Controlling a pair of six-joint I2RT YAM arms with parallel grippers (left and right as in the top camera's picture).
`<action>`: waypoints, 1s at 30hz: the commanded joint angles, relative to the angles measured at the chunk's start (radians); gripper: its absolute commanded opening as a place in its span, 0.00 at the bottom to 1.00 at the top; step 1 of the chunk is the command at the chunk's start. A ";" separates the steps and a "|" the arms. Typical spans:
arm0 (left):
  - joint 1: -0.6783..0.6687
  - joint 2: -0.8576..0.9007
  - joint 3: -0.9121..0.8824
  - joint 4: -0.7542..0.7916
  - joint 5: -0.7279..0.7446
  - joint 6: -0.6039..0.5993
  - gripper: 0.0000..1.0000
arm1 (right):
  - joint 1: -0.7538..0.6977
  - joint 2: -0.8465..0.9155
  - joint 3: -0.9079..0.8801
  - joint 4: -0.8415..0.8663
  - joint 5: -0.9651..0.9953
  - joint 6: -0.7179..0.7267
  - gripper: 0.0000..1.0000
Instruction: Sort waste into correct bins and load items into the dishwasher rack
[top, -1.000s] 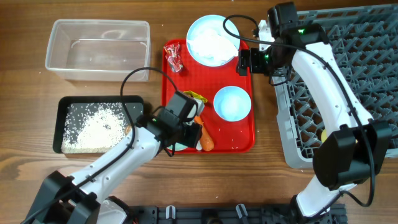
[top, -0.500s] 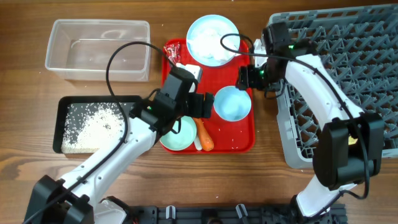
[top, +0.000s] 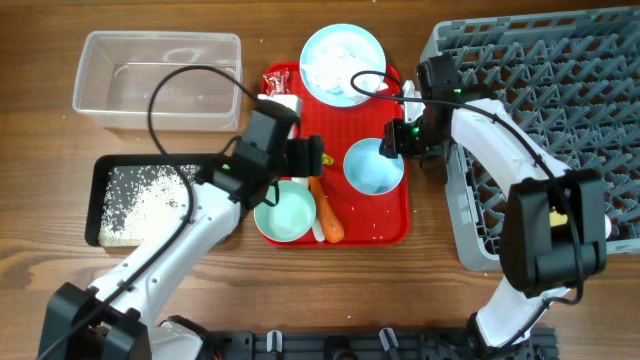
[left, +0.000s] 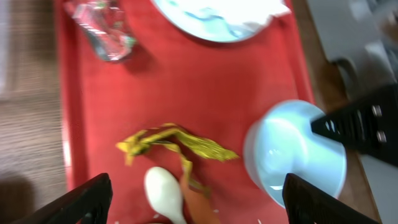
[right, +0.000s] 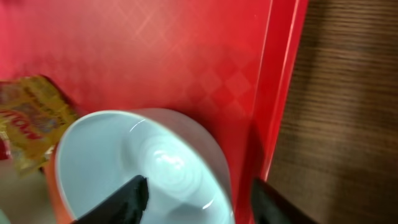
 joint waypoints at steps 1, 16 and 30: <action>0.059 -0.010 0.011 -0.005 -0.014 -0.065 0.89 | 0.002 0.024 -0.006 0.015 0.015 0.000 0.55; 0.098 -0.010 0.011 -0.028 -0.017 -0.065 0.97 | 0.002 0.024 -0.006 0.041 0.016 -0.003 0.27; 0.098 -0.010 0.011 -0.031 -0.017 -0.064 0.98 | -0.019 -0.018 0.047 0.076 0.032 0.000 0.04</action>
